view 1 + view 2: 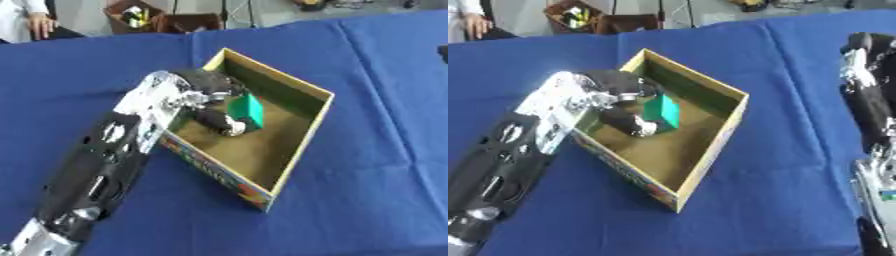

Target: Pick up objects on the table and place them in the box.

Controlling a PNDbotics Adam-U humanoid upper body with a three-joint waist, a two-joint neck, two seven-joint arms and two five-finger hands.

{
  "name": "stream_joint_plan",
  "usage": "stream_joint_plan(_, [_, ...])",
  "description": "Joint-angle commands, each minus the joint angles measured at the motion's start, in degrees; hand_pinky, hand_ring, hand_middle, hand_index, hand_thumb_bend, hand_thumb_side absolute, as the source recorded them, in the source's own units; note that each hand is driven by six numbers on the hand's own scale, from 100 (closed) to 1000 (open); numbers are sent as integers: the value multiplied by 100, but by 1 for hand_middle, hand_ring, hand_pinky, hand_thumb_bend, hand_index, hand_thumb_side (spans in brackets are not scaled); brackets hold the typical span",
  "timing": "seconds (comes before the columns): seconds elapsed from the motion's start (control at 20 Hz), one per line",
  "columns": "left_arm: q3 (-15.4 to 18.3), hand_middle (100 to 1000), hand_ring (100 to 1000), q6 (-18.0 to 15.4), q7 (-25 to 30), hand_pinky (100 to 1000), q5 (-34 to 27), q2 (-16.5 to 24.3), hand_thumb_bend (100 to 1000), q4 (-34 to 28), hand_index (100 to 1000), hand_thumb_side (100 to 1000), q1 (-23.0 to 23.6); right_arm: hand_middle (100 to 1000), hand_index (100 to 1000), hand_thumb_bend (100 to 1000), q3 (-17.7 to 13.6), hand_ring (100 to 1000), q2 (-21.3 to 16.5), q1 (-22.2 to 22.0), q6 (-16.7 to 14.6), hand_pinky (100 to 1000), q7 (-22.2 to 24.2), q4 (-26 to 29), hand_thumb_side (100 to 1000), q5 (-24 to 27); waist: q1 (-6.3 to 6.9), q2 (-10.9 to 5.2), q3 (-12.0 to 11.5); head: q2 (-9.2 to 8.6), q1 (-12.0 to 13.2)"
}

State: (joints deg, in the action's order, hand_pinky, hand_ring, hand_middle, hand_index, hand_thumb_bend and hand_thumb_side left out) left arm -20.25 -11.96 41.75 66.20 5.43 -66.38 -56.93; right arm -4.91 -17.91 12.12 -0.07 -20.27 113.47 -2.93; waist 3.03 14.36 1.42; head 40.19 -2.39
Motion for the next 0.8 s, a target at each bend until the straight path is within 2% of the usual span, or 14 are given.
stream_joint_plan(0.05, [132, 955, 937, 292, -258, 785, 409, 69, 648, -190, 1000, 1000, -118, 516, 644, 100, -5, 686, -74, 55, -10, 781, 11, 112, 488, 36, -49, -109, -4, -56, 20])
stream_joint_plan(0.1, [158, 955, 935, 350, -368, 782, 468, 76, 644, -217, 1000, 1000, -116, 516, 644, 100, -5, 686, -73, 51, -10, 781, 12, 112, 488, 36, -51, -111, -6, -54, 21])
stream_joint_plan(0.2, [262, 938, 917, 467, -630, 759, 383, 114, 441, -361, 1000, 1000, -115, 516, 644, 100, -5, 686, -74, 47, -12, 781, 12, 112, 488, 38, -55, -118, -15, -55, 15])
stream_joint_plan(0.25, [341, 930, 909, 562, -835, 750, 241, 158, 374, -539, 1000, 1000, -112, 516, 644, 100, -6, 687, -78, 46, -15, 781, 10, 112, 488, 39, -57, -121, -24, -53, 4])
stream_joint_plan(0.3, [406, 926, 903, 657, -1033, 746, 40, 210, 348, -750, 1000, 1000, -100, 516, 644, 100, -8, 687, -83, 45, -19, 781, 8, 112, 488, 40, -59, -124, -34, -46, -10])
stream_joint_plan(0.4, [509, 913, 888, 828, -1333, 728, -487, 328, 217, -1190, 1000, 1000, -72, 517, 644, 100, -12, 687, -94, 42, -21, 781, 3, 112, 488, 41, -58, -130, -56, -25, -31])
stream_joint_plan(0.8, [1086, 873, 843, 1663, -1861, 679, -2971, 984, 168, -3007, 1000, 1000, 81, 518, 645, 100, -31, 688, -116, 34, -33, 781, -22, 112, 486, 49, -77, -153, -147, 13, -122])
